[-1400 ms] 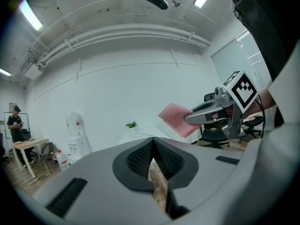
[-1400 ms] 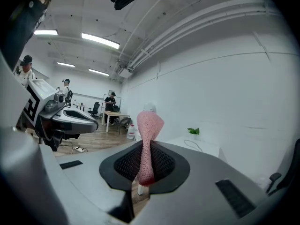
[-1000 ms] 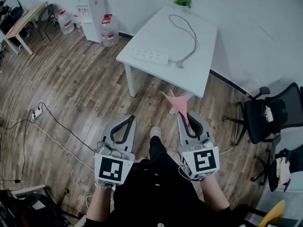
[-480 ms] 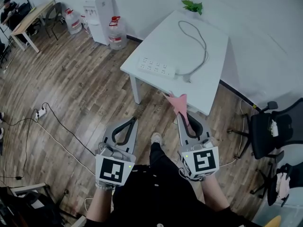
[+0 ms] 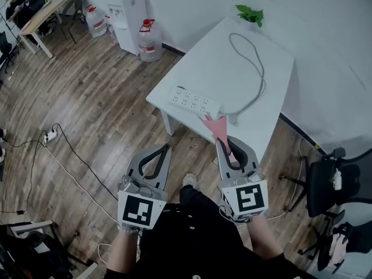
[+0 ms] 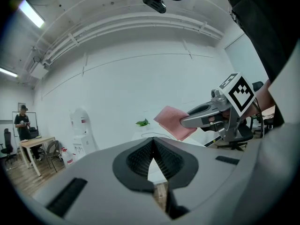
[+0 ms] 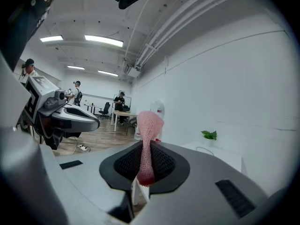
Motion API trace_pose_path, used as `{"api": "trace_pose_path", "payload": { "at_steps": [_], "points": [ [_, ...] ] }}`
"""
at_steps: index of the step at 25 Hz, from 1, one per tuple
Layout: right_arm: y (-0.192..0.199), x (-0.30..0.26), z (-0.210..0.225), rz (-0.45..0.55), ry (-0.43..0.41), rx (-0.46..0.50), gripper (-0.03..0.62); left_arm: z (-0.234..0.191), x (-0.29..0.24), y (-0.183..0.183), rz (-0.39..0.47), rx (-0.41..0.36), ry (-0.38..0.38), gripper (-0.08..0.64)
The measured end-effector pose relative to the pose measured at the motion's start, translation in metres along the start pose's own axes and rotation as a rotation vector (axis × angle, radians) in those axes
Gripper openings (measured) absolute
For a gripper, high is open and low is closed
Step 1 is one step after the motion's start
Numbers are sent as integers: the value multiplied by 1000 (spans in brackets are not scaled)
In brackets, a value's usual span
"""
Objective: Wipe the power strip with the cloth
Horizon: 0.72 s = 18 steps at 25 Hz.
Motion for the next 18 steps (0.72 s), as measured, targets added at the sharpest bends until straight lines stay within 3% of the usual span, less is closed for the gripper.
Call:
{"api": "trace_pose_path", "payload": {
  "at_steps": [7,18],
  "points": [
    [-11,-50,51,-7,-34,4,55,-26,-62,-3,-16,1,-42,11],
    [-19,-78,95,-8,-42,-17,55,-44,-108,-15,-41,-16,-68,11]
  ]
}}
Point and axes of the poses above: the fingertips, and each gripper's own axes: x backward along the fingers, z to its right, y out of its underside, the point moved 2 cm from there along x, backward along the fingers, and after that the axes turned 12 degrees about -x, right-handed, at the moved point
